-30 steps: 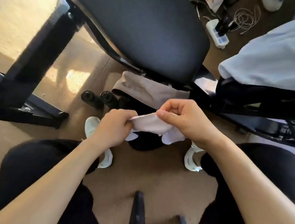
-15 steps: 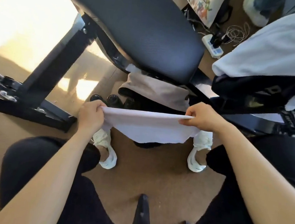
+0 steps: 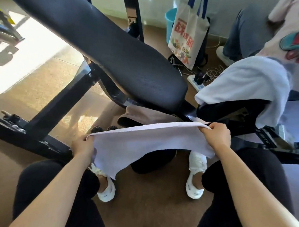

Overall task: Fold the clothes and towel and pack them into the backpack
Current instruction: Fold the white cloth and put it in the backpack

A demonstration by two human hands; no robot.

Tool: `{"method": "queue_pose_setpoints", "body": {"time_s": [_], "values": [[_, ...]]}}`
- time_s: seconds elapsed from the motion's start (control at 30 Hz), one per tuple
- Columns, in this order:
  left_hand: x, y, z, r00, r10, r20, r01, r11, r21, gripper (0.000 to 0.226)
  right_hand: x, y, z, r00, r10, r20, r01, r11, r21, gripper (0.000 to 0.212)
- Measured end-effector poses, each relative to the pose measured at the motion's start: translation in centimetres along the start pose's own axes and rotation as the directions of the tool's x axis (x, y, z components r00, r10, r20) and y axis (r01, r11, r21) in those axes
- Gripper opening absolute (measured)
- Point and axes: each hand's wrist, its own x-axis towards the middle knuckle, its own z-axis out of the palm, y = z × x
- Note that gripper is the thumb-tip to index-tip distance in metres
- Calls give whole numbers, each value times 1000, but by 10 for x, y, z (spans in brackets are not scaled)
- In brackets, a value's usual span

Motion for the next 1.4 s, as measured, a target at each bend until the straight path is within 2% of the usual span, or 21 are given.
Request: {"method": "queue_pose_setpoints", "body": {"time_s": [0.1, 0.2, 0.27, 0.37, 0.43, 0.57, 0.7, 0.77, 0.8, 0.87, 0.93, 1.03, 1.1, 1.2, 1.33, 1.4], "values": [[-8, 3, -7, 996, -84, -25, 80, 987, -136, 27, -8, 0, 2, 995, 81, 64, -91, 981, 171, 30], [-20, 11, -9, 998, -62, 17, 64, 979, -194, 32, -10, 4, 6, 972, 107, 208, -189, 883, 429, 23], [-25, 13, -7, 992, -25, 120, 51, 974, -220, 31, -22, 1, 6, 959, 22, 283, -165, 855, 492, 16], [-36, 7, -1, 955, -3, 296, 81, 965, -250, 26, -58, -11, 7, 903, -132, 409, -122, 835, 537, 40], [-57, 9, 0, 892, 82, 445, 69, 948, -312, 20, -84, -18, 12, 828, -207, 521, -149, 814, 561, 36], [-83, 2, 3, 689, 173, 703, 158, 912, -379, 37, -123, -28, 23, 692, -276, 667, -179, 829, 529, 21], [-91, -13, 8, 554, 226, 801, 152, 919, -364, 42, -138, -29, 30, 547, -367, 753, -149, 842, 519, 21], [-93, -18, 11, 515, 265, 815, 138, 913, -383, 47, -139, -29, 30, 444, -425, 789, -152, 832, 534, 39], [-94, -18, 11, 523, 274, 807, 144, 905, -401, 47, -139, -29, 31, 423, -449, 787, -112, 836, 537, 46], [-96, -19, 11, 582, 270, 767, 172, 881, -440, 44, -140, -29, 35, 487, -492, 722, 76, 847, 527, 45], [-99, -17, 12, 644, 257, 721, 186, 861, -473, 37, -143, -32, 41, 578, -540, 612, 268, 834, 483, 31], [-98, -19, 17, 692, 276, 667, 105, 875, -472, 18, -141, -32, 51, 631, -597, 495, 397, 797, 455, 12], [-100, -18, 20, 706, 299, 642, 34, 891, -453, 15, -137, -31, 59, 630, -627, 458, 485, 778, 399, 8], [-104, -14, 22, 716, 320, 620, -47, 909, -415, 20, -133, -28, 68, 608, -690, 393, 678, 709, 196, 6], [-105, -14, 24, 674, 335, 659, -133, 932, -338, 28, -128, -32, 73, 553, -774, 310, 813, 582, 4, 30], [-105, -14, 26, 633, 351, 690, -149, 930, -335, 29, -126, -33, 74, 579, -757, 301, 798, 602, -20, 45]]}}
